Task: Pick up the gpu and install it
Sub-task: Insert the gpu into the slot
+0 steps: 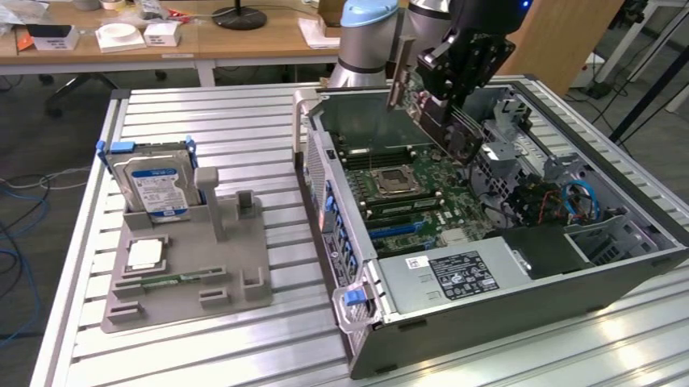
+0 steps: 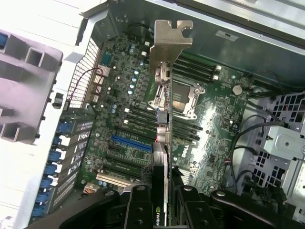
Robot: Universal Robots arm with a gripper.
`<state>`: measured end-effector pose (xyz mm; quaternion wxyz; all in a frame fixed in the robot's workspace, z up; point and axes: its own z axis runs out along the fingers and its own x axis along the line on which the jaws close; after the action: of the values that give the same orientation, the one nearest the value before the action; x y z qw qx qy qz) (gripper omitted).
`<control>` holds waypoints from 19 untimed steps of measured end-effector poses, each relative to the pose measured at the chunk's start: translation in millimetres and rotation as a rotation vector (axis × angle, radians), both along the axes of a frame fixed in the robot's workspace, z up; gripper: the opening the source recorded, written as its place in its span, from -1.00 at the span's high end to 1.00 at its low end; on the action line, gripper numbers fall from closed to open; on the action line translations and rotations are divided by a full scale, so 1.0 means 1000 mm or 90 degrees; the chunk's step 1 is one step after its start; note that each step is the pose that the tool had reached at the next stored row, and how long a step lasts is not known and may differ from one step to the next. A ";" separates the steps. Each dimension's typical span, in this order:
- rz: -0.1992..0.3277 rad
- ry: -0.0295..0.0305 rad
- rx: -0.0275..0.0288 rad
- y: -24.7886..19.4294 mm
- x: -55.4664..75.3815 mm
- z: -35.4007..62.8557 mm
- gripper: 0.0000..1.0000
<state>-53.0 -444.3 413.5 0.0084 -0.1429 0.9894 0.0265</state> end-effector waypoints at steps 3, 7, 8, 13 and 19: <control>0.009 0.0000 0.0000 0.0000 0.000 0.0000 0.48; 0.023 0.0001 0.0000 0.0000 0.000 0.0000 0.48; 0.026 0.0000 0.0000 0.0000 0.000 0.0000 0.48; 0.045 0.0000 0.0000 0.0000 0.000 0.0000 0.48; 0.068 0.0000 0.0000 0.0000 0.000 0.0000 0.48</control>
<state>-53.0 -444.4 413.5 0.0070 -0.1951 0.9804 0.0269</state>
